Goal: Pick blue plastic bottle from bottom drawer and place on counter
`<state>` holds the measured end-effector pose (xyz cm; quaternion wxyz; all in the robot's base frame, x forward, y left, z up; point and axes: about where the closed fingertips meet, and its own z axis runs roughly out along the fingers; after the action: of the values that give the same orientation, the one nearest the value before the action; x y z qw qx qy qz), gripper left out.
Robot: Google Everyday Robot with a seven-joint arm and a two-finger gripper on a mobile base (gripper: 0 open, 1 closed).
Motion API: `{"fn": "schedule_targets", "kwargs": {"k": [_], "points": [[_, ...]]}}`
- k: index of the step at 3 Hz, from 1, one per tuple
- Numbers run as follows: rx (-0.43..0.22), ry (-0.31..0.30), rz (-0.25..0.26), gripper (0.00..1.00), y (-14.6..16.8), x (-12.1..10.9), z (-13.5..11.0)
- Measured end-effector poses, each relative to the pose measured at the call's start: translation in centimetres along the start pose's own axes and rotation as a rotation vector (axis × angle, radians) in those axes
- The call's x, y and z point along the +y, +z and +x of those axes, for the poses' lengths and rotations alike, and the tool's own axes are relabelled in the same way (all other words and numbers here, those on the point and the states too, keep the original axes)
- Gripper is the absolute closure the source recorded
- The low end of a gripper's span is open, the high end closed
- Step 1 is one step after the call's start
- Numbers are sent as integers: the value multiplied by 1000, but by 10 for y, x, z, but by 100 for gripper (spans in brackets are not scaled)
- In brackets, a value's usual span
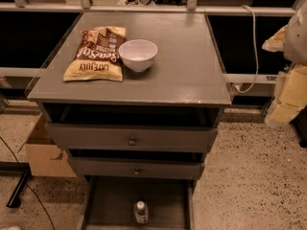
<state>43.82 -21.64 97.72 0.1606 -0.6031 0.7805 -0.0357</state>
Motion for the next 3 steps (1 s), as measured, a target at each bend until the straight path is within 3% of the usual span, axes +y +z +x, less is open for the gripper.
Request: {"fn": "schedule_targets", "kwargs": {"k": [2, 3], "points": [[-29, 18, -3, 0, 8, 6, 4], [-86, 95, -46, 0, 47, 24, 32]]}}
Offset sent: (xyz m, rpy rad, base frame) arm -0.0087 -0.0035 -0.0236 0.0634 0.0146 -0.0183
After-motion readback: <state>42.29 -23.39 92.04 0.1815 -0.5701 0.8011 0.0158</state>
